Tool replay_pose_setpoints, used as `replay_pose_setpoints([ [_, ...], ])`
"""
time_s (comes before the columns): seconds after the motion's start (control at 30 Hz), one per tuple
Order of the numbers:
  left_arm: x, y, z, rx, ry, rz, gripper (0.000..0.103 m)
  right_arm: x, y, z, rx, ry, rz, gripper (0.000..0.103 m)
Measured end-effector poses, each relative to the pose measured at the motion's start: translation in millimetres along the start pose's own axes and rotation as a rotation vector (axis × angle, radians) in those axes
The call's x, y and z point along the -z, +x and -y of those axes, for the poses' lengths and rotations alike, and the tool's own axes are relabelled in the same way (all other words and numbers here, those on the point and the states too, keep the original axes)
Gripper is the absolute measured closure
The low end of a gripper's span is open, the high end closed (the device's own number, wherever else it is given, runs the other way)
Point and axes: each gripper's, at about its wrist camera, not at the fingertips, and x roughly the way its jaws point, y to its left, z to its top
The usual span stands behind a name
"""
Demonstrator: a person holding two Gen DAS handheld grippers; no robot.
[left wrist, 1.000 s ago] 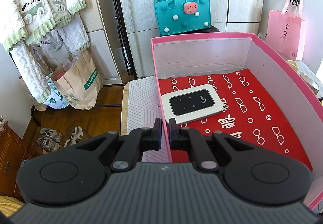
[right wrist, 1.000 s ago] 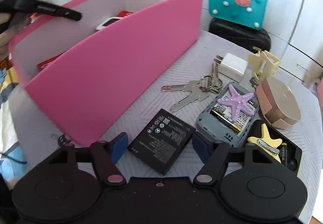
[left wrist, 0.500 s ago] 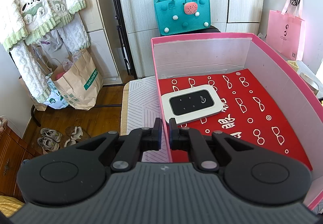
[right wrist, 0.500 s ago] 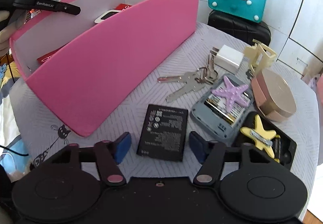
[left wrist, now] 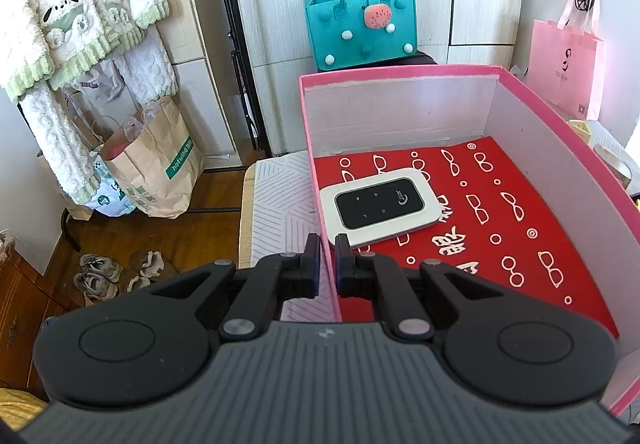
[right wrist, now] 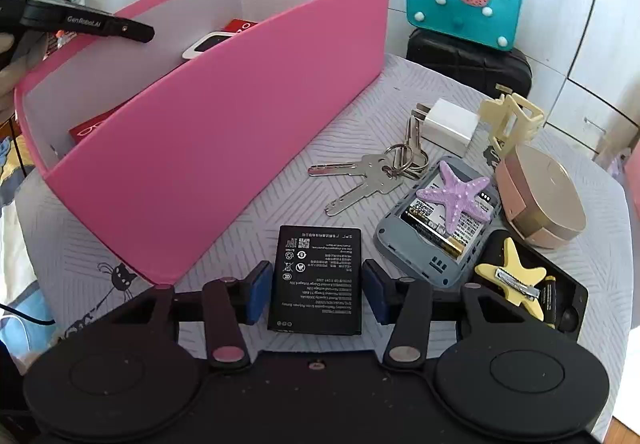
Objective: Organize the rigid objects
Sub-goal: 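Grasp the black battery with the right gripper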
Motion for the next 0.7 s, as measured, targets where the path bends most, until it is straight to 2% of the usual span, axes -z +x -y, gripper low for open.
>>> replay_pose_setpoints([
  [0.23, -4.5, 1.6, 4.9, -0.013, 0.052, -0.026, 0.096, 0.1, -23.6, -7.3, 0.054, -0.028, 0.057, 0.049],
  [0.4, -5.2, -9.3, -2.1, 0.042, 0.044, -0.066, 0.095, -7.3, -47.4, -8.3, 0.11, -0.05, 0.099, 0.049],
  [0.57, 5.7, -24.8, -1.7, 0.059, 0.055, -0.076, 0.094, -25.8, -73.2, -8.0, 0.149, -0.09, 0.173, 0.049],
  [0.7, 12.9, -32.7, 4.2, 0.043, 0.093, -0.063, 0.094, -53.8, -88.7, -15.4, 0.133, -0.149, 0.244, 0.049],
])
